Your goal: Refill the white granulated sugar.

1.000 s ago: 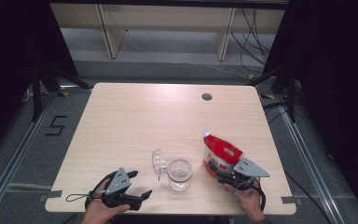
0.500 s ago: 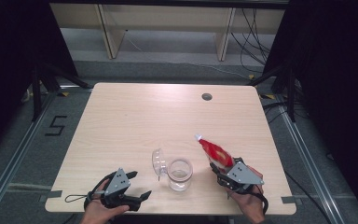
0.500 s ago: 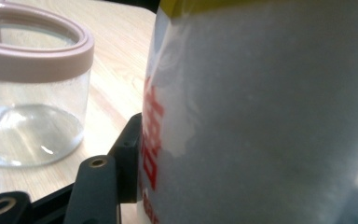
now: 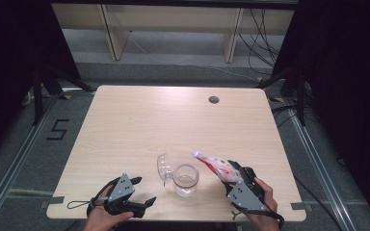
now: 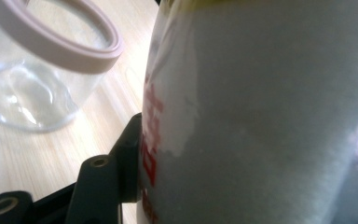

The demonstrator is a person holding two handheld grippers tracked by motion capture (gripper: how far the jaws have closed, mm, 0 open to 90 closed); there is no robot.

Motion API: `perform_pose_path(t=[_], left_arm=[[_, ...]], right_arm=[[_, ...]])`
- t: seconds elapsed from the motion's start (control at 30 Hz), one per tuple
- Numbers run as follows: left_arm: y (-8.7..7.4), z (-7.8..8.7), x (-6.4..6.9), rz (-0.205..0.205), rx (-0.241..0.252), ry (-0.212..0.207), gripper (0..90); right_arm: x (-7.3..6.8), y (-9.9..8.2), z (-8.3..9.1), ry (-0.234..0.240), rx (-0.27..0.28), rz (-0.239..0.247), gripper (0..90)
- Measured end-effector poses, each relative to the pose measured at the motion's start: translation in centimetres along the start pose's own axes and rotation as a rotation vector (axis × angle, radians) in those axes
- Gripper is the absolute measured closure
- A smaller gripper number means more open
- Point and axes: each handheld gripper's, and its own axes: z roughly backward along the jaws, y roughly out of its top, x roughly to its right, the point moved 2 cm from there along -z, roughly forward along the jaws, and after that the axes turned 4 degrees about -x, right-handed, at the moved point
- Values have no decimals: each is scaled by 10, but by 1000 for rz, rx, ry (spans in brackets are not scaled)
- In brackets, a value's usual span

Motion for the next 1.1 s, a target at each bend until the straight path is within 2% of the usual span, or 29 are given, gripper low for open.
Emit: perform_pose_path(t=[0.03,0.07,0.1,0.13,0.17,0.2,0.23,0.3,0.33,0.37,0.4,0.5,0.53,0.57,0.6,0.63,0.67,0.7,0.73,0.77,0.8,0.9,0.97,1.0,1.1], left_arm=[[0,0,0,0,0,0,170],[0,0,-1,-9,-4,-3,170],[0,0,-1,-9,-4,-3,169],[0,0,-1,-5,-6,4,170],[0,0,-1,-5,-6,4,170],[-1,0,-1,-4,-10,6,170],[-1,-1,-1,0,-4,-2,170],[-1,-1,-1,-2,-6,-1,170],[-1,-1,-1,2,-3,-1,170],[-1,-1,-1,-1,-5,0,170],[-1,0,-1,-2,-4,1,170],[-1,-1,-1,0,0,2,170],[-1,-1,-2,-8,0,2,170],[-1,-1,-2,-15,0,1,170],[-1,-1,-1,5,0,0,169],[-1,-1,-1,5,0,0,170],[-1,-1,-1,5,-1,0,170],[-1,-1,-1,5,-2,0,170],[-1,-1,-1,-5,-10,2,169],[-1,-1,-1,-5,-10,2,170],[-1,-1,-1,-5,-11,3,169],[-1,-1,-1,-6,-13,2,170],[-1,-1,-1,-5,-11,3,169],[-1,-1,-1,-5,-12,4,169],[-2,-1,-2,-4,-19,-5,170]], right_arm=[[0,0,0,0,0,0,462],[-1,3,4,-20,-19,85,463],[-1,3,4,-20,-19,85,463],[-4,5,8,-39,-43,126,463],[-4,5,8,-39,-43,126,463],[-7,7,12,-42,-59,166,464],[-7,7,12,-42,-59,166,464],[-9,10,14,-81,-73,246,465],[-9,12,14,-84,-70,295,465],[-13,13,16,-85,-74,300,466],[-12,15,16,-94,-76,359,466],[-16,15,15,-92,-84,357,467],[-14,18,15,-98,-90,425,468],[-14,18,15,-98,-90,425,468],[-18,15,15,-94,-109,381,468],[-18,15,15,-94,-109,381,468],[-19,15,14,-83,-116,392,468],[-17,16,13,-85,-112,435,469],[-17,16,14,-92,-120,448,469],[-17,16,14,-92,-120,448,469],[-17,15,15,-100,-124,425,470],[-15,15,15,-98,-130,431,470],[-15,15,17,-116,-138,435,470],[-12,18,17,-124,-138,516,470],[-16,16,17,-118,-148,488,471]])
